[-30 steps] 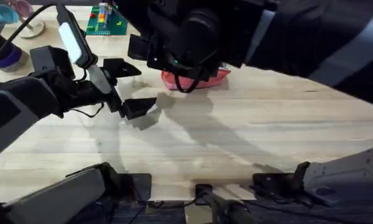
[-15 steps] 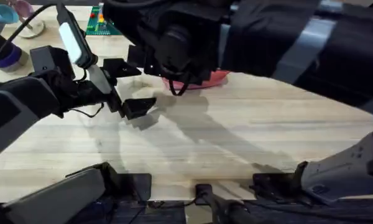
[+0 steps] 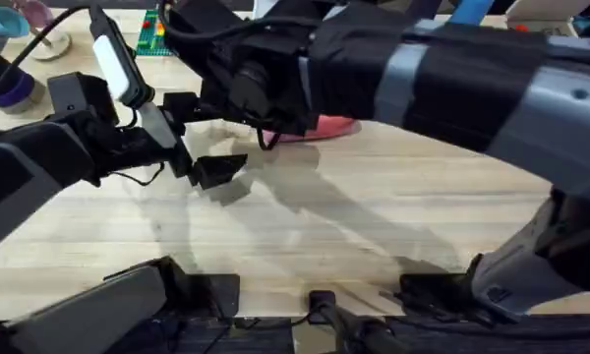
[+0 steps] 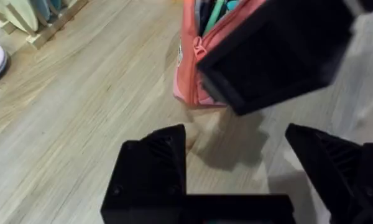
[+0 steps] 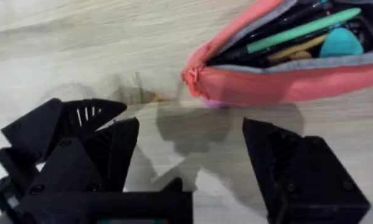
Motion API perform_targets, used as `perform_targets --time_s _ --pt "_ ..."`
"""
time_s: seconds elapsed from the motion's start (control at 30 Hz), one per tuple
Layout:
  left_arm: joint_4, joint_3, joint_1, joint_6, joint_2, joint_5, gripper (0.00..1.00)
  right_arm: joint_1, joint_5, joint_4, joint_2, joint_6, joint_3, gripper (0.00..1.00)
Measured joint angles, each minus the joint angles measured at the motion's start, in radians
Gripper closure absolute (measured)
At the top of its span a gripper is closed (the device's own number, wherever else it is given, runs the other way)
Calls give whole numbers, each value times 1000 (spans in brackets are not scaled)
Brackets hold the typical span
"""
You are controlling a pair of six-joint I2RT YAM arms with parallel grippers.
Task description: Unzip the bag, pick up the pens from the table one at a time and place them inside, then zip the bag closed.
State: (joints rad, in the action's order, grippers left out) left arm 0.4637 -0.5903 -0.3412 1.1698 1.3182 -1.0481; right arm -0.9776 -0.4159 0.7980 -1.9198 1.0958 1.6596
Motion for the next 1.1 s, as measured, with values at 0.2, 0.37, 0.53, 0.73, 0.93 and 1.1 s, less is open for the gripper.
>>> perform_targets --time_s 0.2,0.37,0.53,0.73,0.93,1.1 --pt "0 0 0 0 0 0 6 13 1 -50 -43 -3 0 6" --pt "0 0 0 0 0 0 6 21 1 -87 -73 -3 0 6" --pt "0 0 0 0 0 0 6 32 1 -120 -105 -3 0 8" --pt "0 0 0 0 0 0 5 50 1 -158 -118 -3 0 65" --pt "0 0 0 0 0 0 6 52 1 -161 -118 -4 0 200" --pt "0 0 0 0 0 0 6 52 1 -162 -118 -4 0 289"
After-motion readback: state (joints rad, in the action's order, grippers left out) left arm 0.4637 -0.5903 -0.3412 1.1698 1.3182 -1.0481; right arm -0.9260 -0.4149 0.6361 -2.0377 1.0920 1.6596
